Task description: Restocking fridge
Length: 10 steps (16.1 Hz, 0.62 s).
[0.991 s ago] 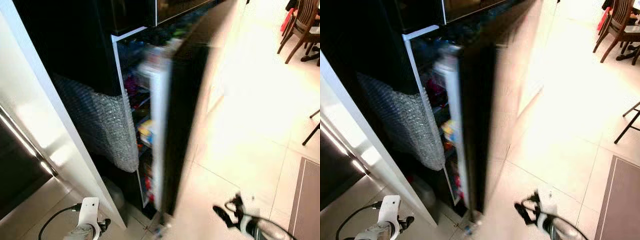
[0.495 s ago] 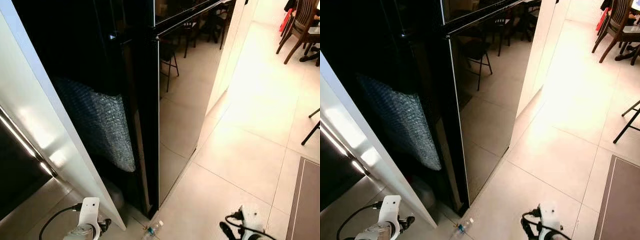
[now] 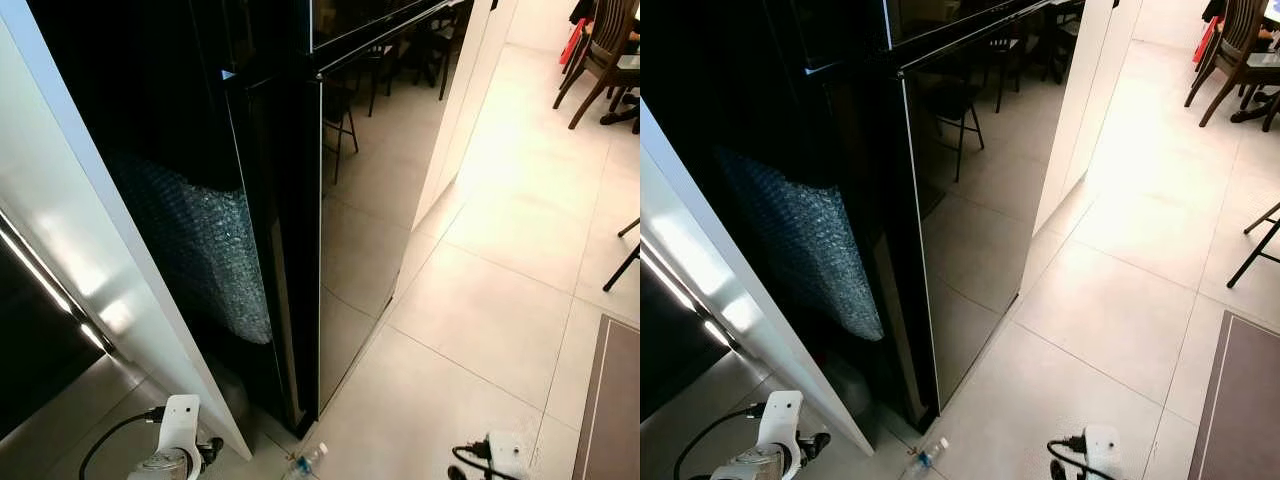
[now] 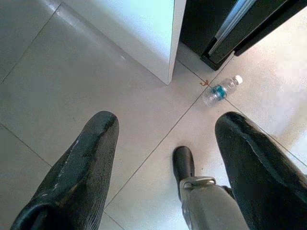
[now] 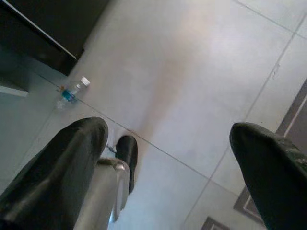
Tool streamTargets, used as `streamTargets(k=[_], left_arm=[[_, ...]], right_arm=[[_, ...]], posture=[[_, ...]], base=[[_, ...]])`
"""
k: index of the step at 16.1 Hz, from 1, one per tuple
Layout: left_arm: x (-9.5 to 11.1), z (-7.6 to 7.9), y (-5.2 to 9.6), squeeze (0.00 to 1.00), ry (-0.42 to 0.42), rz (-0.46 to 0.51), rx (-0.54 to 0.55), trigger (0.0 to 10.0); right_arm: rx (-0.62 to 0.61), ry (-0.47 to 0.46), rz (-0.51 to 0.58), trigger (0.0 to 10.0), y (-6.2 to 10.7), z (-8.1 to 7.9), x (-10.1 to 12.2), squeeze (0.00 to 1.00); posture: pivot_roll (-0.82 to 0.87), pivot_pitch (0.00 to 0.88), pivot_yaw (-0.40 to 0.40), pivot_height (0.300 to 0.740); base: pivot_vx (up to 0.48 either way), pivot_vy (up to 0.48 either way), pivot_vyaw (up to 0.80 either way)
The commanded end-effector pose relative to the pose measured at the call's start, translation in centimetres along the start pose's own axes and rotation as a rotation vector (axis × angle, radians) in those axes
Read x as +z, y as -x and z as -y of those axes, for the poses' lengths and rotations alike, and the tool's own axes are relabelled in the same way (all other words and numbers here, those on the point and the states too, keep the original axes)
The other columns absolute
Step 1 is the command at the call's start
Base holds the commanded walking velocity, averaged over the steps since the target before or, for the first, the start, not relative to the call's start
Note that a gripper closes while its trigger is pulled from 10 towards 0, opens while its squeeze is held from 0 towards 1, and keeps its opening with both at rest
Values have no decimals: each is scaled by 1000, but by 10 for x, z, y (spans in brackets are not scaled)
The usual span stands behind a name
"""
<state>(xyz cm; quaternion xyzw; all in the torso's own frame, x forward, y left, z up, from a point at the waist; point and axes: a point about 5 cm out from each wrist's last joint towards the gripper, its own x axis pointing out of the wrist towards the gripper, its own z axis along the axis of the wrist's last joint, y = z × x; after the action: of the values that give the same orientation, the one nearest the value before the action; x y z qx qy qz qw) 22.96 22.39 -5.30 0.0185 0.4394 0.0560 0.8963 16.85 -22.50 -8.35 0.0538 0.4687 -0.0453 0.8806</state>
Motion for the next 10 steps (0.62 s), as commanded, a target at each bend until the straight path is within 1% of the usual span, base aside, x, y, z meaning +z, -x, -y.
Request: streamTargets(k=[1, 2, 4, 7, 8, 10], left_arm=[[-6, 1, 0, 0, 3, -26, 5, 10000], [-6, 1, 0, 0, -19, -35, -8, 10000], [-5, -1, 0, 0, -59, -51, -4, 10000], [-5, -1, 0, 0, -58, -55, -3, 10000], [-5, -1, 0, 0, -57, -55, -3, 10000], [-5, -1, 0, 0, -56, -55, -6, 10000]], right_arm=[[-13, 12, -47, 10000, 1, -1, -10, 0], [-12, 20, -65, 10000, 1, -2, -14, 0], [-7, 42, -89, 10000, 2, -4, -21, 0], [-6, 35, -96, 10000, 3, -4, -25, 0], [0, 36, -91, 10000, 2, -4, -22, 0], [3, 35, -85, 10000, 2, -4, -18, 0]], posture=[[8, 0, -30, 740], [7, 0, -28, 740], [10, 0, -28, 740], [13, 0, -30, 740], [12, 0, -33, 740], [12, 0, -32, 740]], base=[[0, 0, 0], [0, 0, 0], [0, -311, 0], [0, -480, 0], [0, -480, 0], [0, 0, 0]])
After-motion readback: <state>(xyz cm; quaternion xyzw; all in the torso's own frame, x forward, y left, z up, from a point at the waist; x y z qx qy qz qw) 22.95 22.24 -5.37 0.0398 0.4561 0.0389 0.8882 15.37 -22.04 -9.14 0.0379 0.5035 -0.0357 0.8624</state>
